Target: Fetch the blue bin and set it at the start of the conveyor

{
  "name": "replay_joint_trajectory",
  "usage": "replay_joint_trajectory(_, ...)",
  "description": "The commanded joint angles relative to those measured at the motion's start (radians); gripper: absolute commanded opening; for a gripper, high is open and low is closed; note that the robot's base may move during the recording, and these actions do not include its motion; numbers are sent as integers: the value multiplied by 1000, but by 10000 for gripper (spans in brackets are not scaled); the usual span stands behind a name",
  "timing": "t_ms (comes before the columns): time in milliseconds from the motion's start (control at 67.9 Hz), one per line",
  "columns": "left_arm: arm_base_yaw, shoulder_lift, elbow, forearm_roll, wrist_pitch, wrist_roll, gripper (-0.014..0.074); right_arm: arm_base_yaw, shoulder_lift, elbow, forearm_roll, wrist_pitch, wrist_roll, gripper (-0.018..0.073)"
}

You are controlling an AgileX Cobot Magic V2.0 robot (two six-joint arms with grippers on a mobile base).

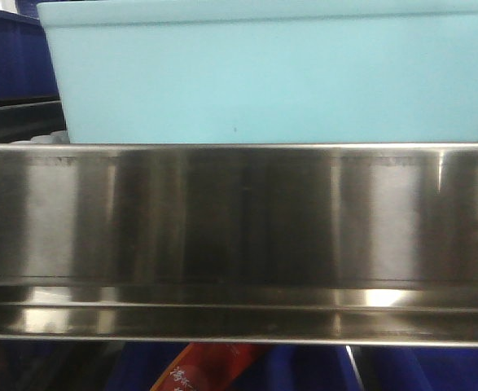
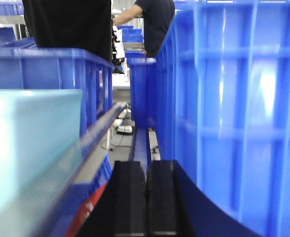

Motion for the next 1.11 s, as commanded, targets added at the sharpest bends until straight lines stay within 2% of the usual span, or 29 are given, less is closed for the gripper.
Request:
replay_joint_trajectory(0,-6,-3,-71,-5,12,4,-111,-2,-4,-98,8,45,-3,-162)
replay_joint_trajectory(133,-6,2,-246,-1,198,4,-111,-2,-4,-311,8,248,-3,-155)
replay_joint_trajectory(221,-6,49,-383,1,326,4,-78,0,35,-431,8,325,-3,-64)
replay_joint_trajectory(280,-6,89,-457,1,370,4,-30,0,76,-506,16,360,-3,67)
replay_joint_trajectory(354,-6,147,-537,1,393,4,84,0,126,-567,20,373,-3,271)
replay_joint_trajectory(442,-6,223,-616,1,387,4,287,0,177,-608,20,370,-3,482)
replay_joint_trajectory(501,-6,285,-647,1,389,4,395,0,203,-607,18,346,-3,572)
replay_joint_trajectory(575,-6,357,-687,1,399,6,493,0,242,-617,18,332,-3,562)
replay_joint_trajectory(663,-17,443,-752,3,449,46,510,2,291,-649,18,357,-9,558)
replay_joint_trajectory(722,-64,489,-800,3,479,89,507,5,336,-680,21,378,-52,558)
replay_joint_trajectory(899,-280,618,-924,3,564,93,507,51,482,-790,30,425,-80,558)
replay_joint_trajectory(987,-404,705,-986,3,606,93,507,101,563,-850,30,468,-80,558)
replay_joint_trajectory(1090,-511,814,-1054,-1,632,93,507,165,657,-937,30,534,-80,558)
